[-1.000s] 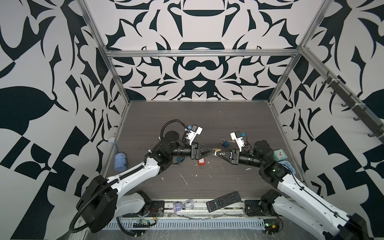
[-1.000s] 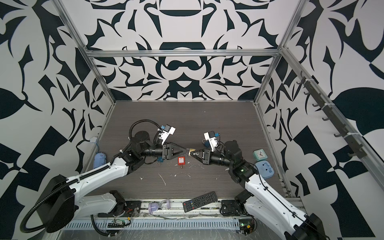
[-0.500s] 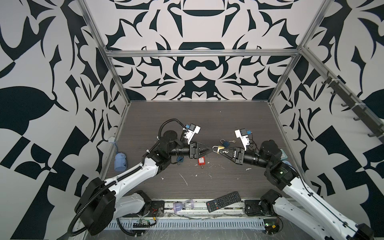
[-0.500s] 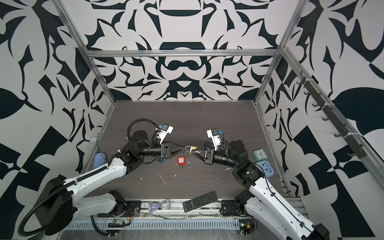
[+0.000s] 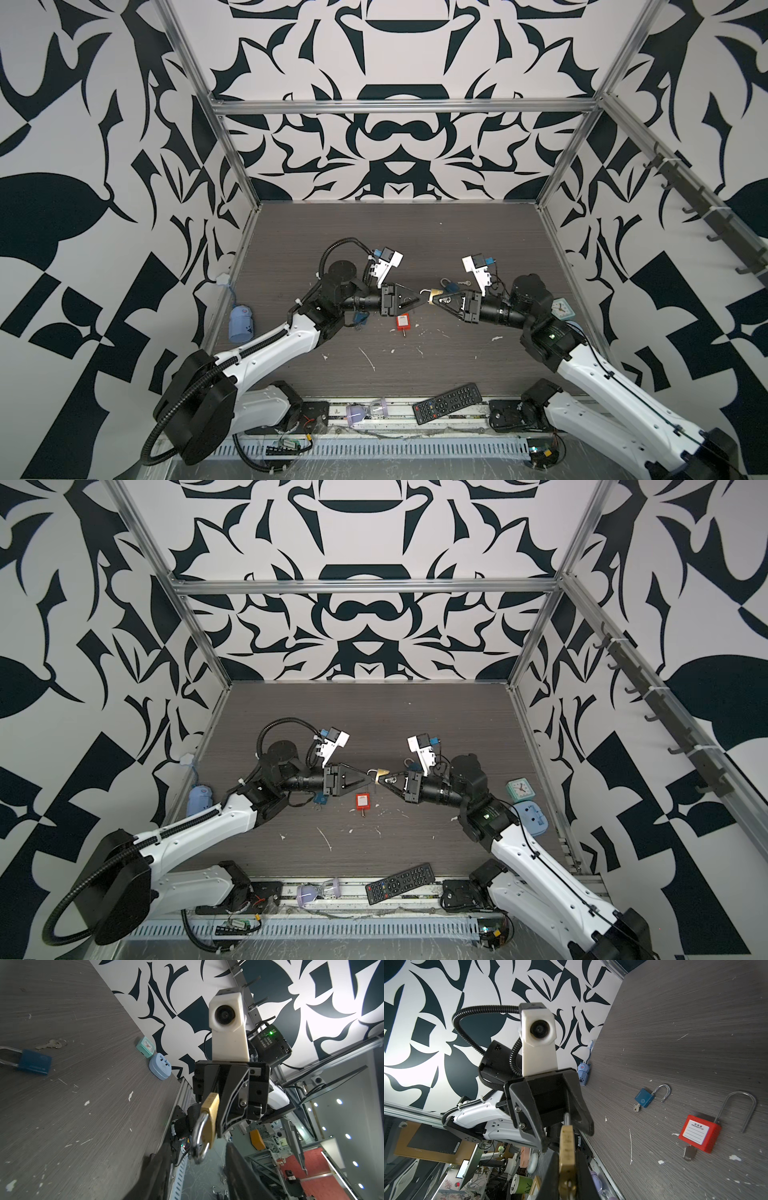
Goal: Lock with the key
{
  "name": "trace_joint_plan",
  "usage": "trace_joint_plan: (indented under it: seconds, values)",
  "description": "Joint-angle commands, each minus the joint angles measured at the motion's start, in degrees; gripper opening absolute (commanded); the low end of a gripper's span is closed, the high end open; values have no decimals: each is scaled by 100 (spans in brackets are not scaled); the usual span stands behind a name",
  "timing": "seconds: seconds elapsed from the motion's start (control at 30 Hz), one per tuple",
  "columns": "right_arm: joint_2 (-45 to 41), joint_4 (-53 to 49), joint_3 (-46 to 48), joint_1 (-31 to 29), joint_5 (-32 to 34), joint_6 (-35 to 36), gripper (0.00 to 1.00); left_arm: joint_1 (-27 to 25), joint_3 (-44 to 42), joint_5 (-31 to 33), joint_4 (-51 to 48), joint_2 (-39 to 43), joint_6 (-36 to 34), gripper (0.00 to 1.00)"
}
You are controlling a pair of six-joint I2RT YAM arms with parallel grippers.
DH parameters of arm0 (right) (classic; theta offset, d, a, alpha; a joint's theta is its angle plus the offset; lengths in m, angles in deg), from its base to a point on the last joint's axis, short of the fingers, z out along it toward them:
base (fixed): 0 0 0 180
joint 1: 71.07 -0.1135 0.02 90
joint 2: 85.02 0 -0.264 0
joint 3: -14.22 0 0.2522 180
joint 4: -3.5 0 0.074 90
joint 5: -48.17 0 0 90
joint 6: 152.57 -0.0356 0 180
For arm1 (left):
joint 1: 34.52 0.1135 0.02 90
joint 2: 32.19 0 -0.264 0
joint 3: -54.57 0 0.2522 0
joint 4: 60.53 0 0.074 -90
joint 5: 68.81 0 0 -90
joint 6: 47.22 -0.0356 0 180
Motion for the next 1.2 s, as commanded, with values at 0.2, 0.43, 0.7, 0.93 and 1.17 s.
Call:
trace_joint_plan:
  seconds: [0.2, 0.43, 0.7, 0.93, 1.17]
  values:
    - [83, 485, -247, -93, -116, 20, 0, 26, 57, -147, 551, -160, 173, 24]
    - [147, 503, -266, -124, -117, 35, 0, 17, 42, -189, 952, -293, 399, 0]
    - [17, 573, -164, -115, -38, 6, 22, 82, -207, -72, 1593, -492, 837, 0]
    - [-123, 491, -163, -109, -19, 10, 23, 201, -326, -21, 1618, -444, 898, 0]
    - [-227, 432, -162, -99, 2, 19, 17, 252, -343, -77, 1857, -542, 1052, 0]
